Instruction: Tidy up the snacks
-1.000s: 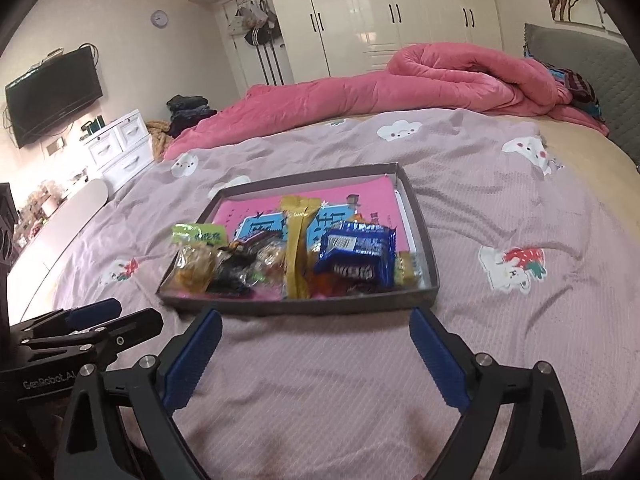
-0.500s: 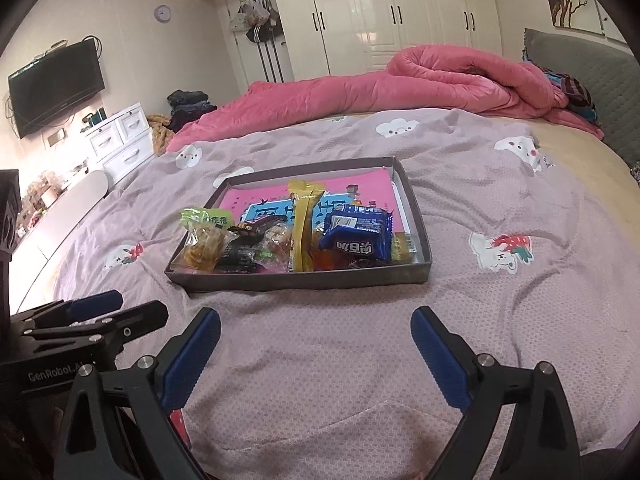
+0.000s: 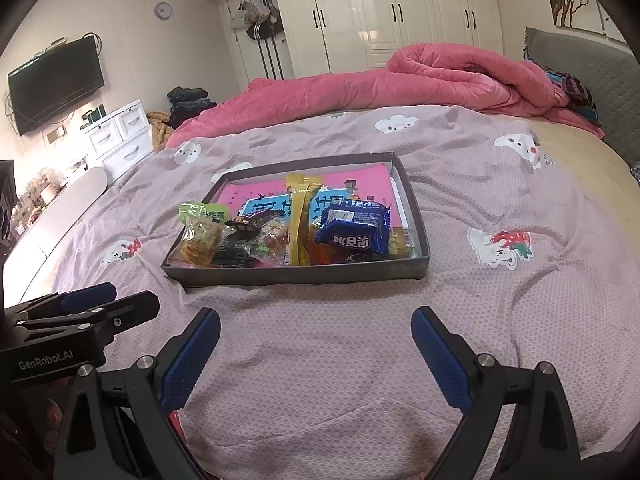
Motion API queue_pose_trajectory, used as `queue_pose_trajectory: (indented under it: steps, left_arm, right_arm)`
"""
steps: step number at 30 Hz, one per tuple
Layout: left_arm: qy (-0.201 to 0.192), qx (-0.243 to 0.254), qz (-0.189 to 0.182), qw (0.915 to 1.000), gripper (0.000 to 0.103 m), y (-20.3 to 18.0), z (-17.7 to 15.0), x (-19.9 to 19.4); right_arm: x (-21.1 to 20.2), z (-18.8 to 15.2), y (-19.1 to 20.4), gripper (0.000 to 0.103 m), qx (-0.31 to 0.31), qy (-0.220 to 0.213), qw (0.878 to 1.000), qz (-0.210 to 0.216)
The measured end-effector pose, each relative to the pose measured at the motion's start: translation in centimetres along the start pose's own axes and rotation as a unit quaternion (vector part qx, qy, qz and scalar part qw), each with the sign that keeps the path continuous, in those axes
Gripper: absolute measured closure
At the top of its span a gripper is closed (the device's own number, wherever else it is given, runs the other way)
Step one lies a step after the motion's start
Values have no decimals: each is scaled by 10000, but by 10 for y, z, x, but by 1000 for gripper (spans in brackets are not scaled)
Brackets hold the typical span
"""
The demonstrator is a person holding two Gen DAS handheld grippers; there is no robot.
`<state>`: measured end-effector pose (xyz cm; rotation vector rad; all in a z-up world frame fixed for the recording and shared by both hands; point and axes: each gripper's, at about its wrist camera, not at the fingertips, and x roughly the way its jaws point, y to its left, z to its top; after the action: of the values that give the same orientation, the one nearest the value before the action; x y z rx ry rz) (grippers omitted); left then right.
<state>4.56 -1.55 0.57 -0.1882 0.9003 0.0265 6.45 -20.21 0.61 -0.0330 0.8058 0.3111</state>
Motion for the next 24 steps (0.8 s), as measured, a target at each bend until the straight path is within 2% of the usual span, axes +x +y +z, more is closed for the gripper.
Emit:
queue_pose_trajectory:
  steps: [24]
  left_arm:
    - [-82,27,171,9998,24,2,2,0]
  right_arm:
    - [5,0,-2,6,24,26,10000,-25]
